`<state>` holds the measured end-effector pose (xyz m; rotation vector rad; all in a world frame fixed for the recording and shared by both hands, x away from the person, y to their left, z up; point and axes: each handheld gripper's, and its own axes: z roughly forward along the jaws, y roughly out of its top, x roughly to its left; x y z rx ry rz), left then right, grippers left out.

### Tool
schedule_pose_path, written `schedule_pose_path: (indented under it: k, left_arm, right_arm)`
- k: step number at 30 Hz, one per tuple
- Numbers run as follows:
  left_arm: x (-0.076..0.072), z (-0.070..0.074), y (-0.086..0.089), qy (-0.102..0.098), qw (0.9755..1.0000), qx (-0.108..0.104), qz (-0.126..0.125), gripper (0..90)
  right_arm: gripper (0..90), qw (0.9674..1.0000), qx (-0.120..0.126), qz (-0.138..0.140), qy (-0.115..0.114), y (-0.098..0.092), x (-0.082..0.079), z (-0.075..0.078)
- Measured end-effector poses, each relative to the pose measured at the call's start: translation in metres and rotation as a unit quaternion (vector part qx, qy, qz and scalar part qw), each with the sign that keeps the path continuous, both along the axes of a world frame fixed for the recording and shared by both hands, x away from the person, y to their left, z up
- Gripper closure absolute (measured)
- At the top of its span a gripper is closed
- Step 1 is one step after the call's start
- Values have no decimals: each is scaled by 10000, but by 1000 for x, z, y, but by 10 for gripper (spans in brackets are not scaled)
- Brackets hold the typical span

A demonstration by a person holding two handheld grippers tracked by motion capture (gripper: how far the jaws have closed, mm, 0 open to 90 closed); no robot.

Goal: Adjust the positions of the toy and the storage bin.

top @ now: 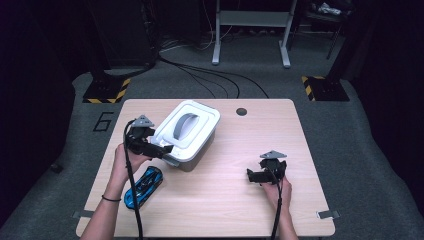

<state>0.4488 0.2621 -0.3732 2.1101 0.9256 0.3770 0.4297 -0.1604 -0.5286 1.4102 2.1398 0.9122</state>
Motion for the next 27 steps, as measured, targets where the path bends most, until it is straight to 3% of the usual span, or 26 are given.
schedule_pose_path:
  k: [17, 22, 27]
  left_arm:
    - [40, 12, -41, 108, 9998, 144, -39, 4]
    - [56, 8, -48, 167, 9997, 143, -44, 54]
    - [65, 4, -52, 120, 9998, 140, 82, 188]
  right_arm:
    - [10, 10000, -5, 24, -10, 0, 0, 0]
    - [10, 9999, -61, 97, -24, -1, 0, 0]
    - [10, 10000, -15, 46, -14, 0, 0, 0]
